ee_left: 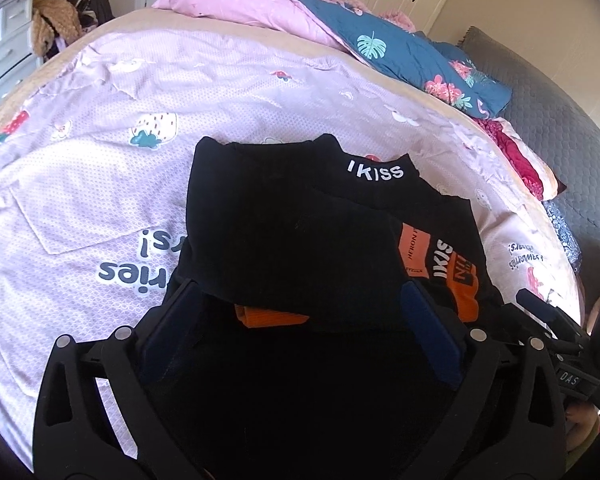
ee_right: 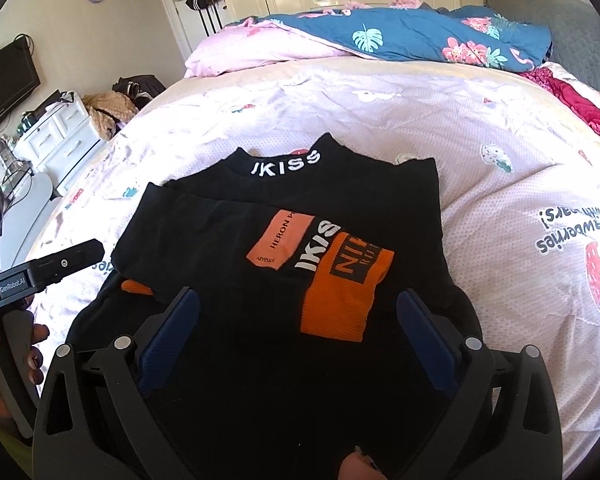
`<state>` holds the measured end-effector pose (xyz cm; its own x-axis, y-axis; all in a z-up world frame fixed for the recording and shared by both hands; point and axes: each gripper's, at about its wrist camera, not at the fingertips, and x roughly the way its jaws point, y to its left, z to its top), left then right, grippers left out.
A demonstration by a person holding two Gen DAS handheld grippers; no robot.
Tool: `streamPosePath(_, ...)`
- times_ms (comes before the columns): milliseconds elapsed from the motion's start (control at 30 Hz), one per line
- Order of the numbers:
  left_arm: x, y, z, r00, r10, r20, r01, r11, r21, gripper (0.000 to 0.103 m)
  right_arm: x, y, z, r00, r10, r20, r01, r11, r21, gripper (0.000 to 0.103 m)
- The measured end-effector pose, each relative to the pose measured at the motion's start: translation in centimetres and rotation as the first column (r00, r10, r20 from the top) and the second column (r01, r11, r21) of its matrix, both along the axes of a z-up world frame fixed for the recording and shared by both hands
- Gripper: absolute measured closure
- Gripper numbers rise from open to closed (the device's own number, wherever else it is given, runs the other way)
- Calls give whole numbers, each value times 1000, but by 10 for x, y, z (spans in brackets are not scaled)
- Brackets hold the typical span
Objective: Fold small clothes
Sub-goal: 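Open both grippers and lift them off the folded shirt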
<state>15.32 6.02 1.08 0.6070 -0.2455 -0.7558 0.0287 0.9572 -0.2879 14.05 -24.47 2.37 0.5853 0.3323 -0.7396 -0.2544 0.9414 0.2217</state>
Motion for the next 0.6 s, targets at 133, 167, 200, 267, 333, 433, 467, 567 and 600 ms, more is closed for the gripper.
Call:
streamPosePath(133,-5,0,5,1000,2,10,-2,1000,5,9,-5,0,8,1000,3,18,-3,1000,1,4)
streamPosePath(167,-6,0,7,1000,2,14,-2,1000,9,9,-6,0,10,1000,3,21,-3,1000,1,4)
streamPosePath(200,-8,-1,9,1000,1,18,-1,1000,12,9,-7,-1,13,1000,2,26,-2,1000,2,4)
streamPosePath(267,-12,0,12,1000,1,26,-2,1000,15,9,-11,-1,17,999,2,34,-3,1000,4,4)
streamPosePath(333,-16,0,16,999,0,35,-1,1000,16,9,-14,-2,21,999,3,41,-4,1000,6,4)
streamPosePath(433,-22,0,21,999,1,48,-2,1000,24,9,-18,-4,26,999,5,50,-6,1000,8,4)
streamPosePath(467,-25,-1,23,999,1,54,-3,1000,27,9,-20,-4,28,999,7,53,-7,1000,8,4)
streamPosePath(567,-32,-1,27,998,5,64,-7,999,33,9,-28,-6,33,998,9,60,-9,1000,5,4)
streamPosePath(600,-34,-1,29,998,4,68,-7,999,32,9,-31,-7,36,998,10,63,-10,1000,5,4)
